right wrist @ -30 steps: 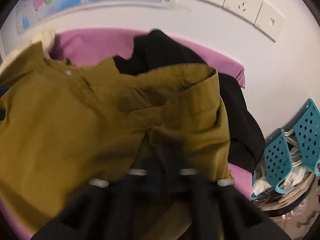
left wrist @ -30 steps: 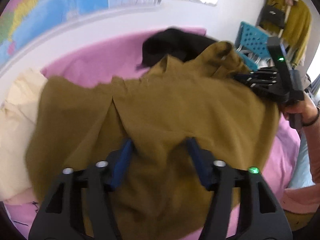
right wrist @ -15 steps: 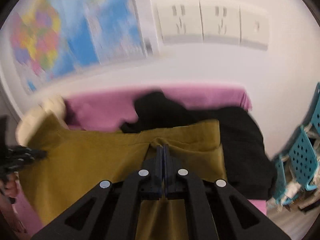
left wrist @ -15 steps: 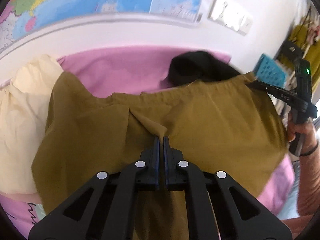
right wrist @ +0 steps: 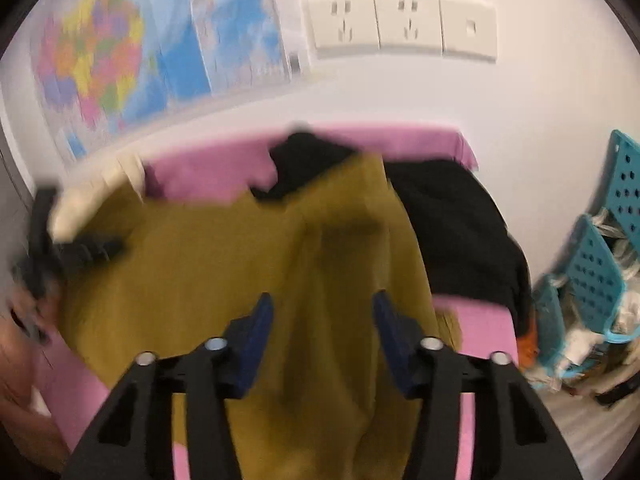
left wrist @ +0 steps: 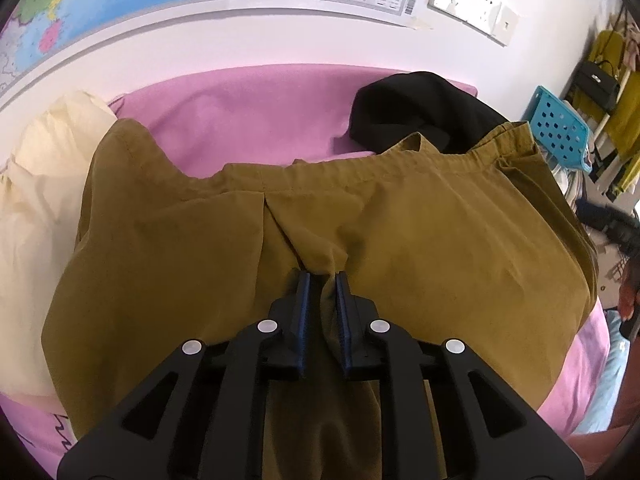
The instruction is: Fold large clothes
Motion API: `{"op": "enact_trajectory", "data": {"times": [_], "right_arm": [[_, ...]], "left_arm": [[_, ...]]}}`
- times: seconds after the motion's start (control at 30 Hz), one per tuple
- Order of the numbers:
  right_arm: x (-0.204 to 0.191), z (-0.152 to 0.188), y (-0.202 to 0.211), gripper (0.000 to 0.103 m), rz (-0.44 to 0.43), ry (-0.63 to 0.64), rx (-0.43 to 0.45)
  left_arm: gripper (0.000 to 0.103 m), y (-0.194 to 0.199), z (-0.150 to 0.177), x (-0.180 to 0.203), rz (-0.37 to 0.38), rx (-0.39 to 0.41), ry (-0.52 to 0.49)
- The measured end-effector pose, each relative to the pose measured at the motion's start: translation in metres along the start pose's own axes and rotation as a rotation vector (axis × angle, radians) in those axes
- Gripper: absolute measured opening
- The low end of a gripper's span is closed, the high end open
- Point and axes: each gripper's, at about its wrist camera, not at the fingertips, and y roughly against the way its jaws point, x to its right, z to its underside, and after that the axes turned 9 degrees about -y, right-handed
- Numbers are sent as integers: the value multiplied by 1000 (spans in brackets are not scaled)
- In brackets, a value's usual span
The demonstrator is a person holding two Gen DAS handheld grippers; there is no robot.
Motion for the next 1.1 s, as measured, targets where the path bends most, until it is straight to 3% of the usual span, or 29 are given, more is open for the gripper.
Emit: {"op": "enact_trajectory", "data": {"times": [0.07, 0.13, 0.2, 0.27, 0.3, 0.33, 0.43, 0.53, 0.67, 0.7, 0.77, 0.8, 0.83, 0.93, 1.03, 1.1], "right_arm": [[10, 14, -24, 40, 85, 11, -60], [25, 16, -38, 41, 38, -61, -80], [30, 15, -39, 41, 20, -120, -74], [22, 12, -22, 41, 43, -108, -31], [18, 12, -13, 41, 40, -101, -5], [14, 11, -4, 42, 21, -93, 22], [2, 16, 29, 50, -49, -74, 93], [-7, 30, 44, 52, -94, -45, 109], [-3, 41, 15, 53, -34, -43, 31], [6, 44, 6, 53, -59, -88, 19], [15, 46, 2, 46, -77, -130, 37], [18, 45, -1, 42, -60, -139, 36], [19, 44, -4, 36, -38, -145, 31], [22, 45, -6, 34, -39, -159, 24], [24, 46, -8, 33, -40, -159, 23], [28, 48, -12, 33, -57, -196, 14]], "left_arm": [[17, -2, 1, -3, 10, -2, 7], [18, 3, 2, -7, 40, 5, 33], [33, 23, 9, -8, 63, 52, 28], [64, 62, 25, -14, 82, 166, 20], [65, 76, 32, -17, 72, 207, 19], [65, 97, 45, -23, 58, 253, 20], [65, 129, 77, -40, 31, 288, 73], [68, 135, 103, -49, -15, 255, 105], [68, 111, 127, -49, 48, 177, 127], [65, 100, 131, -46, 65, 150, 125], [42, 85, 137, -41, 77, 120, 123], [36, 79, 139, -42, 96, 114, 136], [21, 76, 141, -43, 142, 118, 151], [12, 84, 147, -50, 184, 154, 193], [14, 78, 154, -65, 262, 147, 280], [29, 72, 155, -65, 213, 127, 295]]}}
